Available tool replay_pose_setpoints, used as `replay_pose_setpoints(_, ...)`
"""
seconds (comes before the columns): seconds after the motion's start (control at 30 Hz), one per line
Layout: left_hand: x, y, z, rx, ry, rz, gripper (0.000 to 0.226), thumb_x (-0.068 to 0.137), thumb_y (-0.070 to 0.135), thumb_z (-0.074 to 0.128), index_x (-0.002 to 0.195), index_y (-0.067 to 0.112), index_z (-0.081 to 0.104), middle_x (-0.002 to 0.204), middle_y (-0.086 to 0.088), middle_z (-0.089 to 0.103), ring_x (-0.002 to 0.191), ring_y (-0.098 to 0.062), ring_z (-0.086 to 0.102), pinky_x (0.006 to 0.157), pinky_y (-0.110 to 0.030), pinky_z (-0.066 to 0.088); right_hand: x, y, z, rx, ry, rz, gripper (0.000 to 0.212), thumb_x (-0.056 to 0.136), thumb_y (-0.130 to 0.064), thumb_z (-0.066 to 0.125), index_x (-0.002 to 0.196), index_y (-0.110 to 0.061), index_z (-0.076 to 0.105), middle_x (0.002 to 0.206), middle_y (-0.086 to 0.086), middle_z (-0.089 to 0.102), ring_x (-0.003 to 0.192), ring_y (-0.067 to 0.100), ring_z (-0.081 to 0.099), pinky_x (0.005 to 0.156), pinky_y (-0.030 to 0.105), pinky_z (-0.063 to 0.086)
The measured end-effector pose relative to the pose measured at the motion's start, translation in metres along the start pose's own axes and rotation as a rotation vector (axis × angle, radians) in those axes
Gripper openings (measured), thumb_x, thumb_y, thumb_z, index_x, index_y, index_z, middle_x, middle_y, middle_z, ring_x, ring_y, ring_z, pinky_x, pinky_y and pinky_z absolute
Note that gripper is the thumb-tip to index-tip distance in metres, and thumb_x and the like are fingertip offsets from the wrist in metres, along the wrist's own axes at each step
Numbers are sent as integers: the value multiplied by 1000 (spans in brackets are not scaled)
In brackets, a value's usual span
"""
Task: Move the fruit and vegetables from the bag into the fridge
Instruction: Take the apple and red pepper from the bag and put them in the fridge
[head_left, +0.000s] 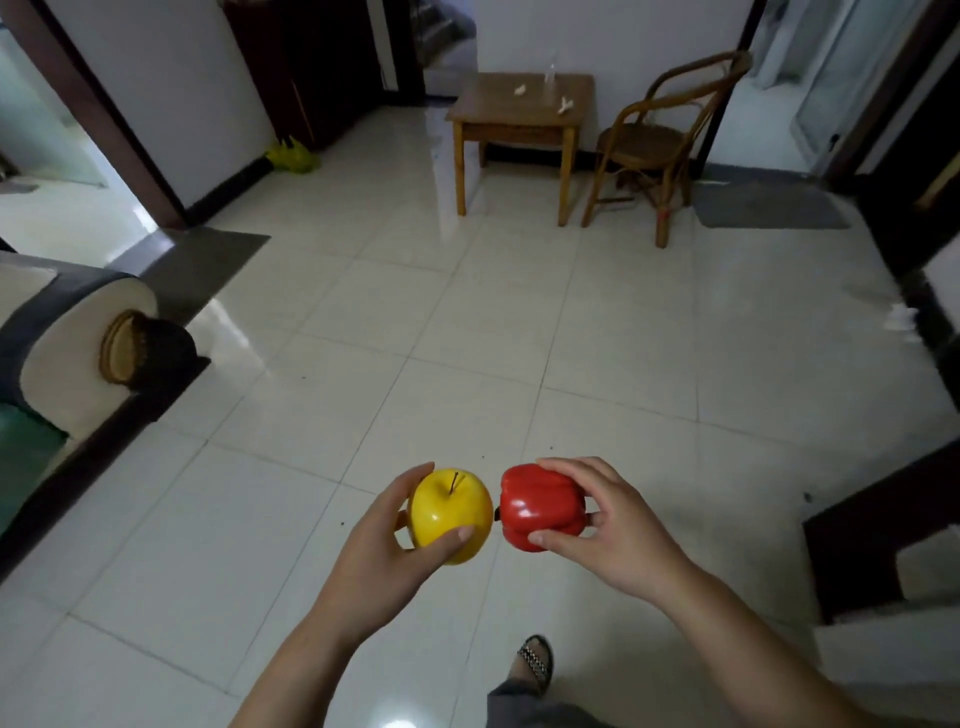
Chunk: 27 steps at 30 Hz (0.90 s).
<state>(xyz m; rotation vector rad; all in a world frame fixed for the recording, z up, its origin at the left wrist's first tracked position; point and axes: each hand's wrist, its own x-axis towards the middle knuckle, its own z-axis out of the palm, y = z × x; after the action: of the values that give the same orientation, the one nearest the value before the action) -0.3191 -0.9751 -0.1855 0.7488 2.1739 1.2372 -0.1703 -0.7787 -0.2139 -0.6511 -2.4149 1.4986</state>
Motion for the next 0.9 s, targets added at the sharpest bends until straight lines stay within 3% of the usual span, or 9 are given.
replay_pose_setpoints(0.3,186,83,40,-46,-61,151,68,62,53,67,125,42,45,122,19,52,105,-14,58,72,-18,46,118,11,-104,84,379,45,64,66,-33,82,120,-45,50,122,-20,52,110,3,53,82,27,55)
replay_pose_setpoints(0.47,285,134,104,-95,-273,230,65,62,50,68,123,41,46,117,26,50,103,-8,57,70,-17,46,155,34,-174,16,618,81,64,68,-31,81,122,-43,47,121,-28,41,108,-4,49,73,16,53)
replay_pose_setpoints(0.57,344,168,147,-109,-401,287,66,61,49,69,122,41,46,118,24,50,102,-7,56,67,-15,47,176,54,-217,34,766,131,64,68,-29,81,122,-38,48,120,-29,40,107,-3,50,71,16,53)
replay_pose_setpoints(0.67,400,205,190,-114,-530,355,66,60,45,70,122,40,47,117,25,49,102,-5,55,63,-12,48,194,72,-260,58,868,198,63,69,-31,80,122,-40,46,120,-26,41,107,6,53,75,24,56)
replay_pose_setpoints(0.9,493,286,303,-55,-846,527,65,62,48,76,120,41,48,117,26,49,99,-7,58,59,-14,51,201,96,-343,-7,1117,398,84,69,-38,78,137,-46,30,121,-29,32,112,4,48,90,28,52)
